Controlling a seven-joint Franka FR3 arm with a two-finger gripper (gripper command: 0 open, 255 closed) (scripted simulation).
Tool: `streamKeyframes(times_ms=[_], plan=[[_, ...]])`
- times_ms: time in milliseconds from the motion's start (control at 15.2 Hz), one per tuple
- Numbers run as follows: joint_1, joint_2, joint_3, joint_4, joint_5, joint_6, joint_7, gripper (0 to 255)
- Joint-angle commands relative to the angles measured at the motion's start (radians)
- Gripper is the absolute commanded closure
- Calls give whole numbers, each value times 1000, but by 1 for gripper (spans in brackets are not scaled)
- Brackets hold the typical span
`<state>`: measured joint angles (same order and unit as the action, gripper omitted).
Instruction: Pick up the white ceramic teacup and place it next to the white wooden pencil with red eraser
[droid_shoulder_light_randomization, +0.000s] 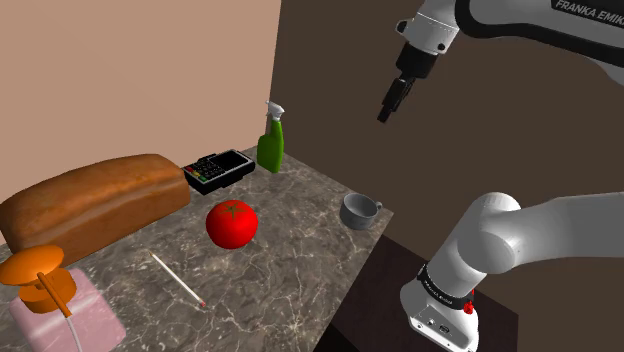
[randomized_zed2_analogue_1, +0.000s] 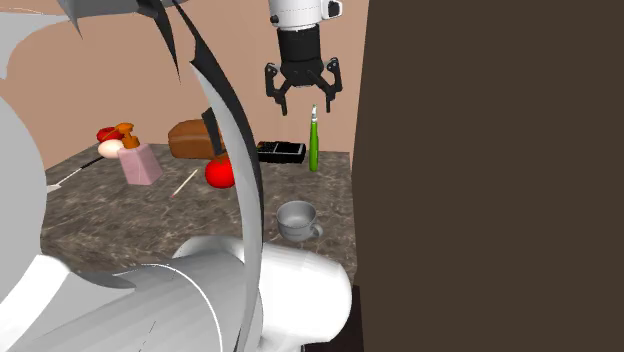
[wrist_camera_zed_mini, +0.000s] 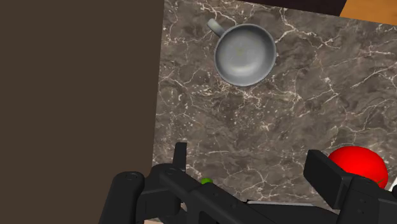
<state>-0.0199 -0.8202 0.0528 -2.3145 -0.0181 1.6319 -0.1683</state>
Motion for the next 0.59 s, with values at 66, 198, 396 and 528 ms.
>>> streamKeyframes(times_ms=[66, 198, 396, 528], plan=[[-1, -10, -7, -38, 3, 23, -1, 0], [-5, -29, -21, -112, 9, 68, -3, 0], [-11, -50, -42, -219, 17, 138, -7, 0], [-15, -59, -56, -287, 21, 186, -10, 0]])
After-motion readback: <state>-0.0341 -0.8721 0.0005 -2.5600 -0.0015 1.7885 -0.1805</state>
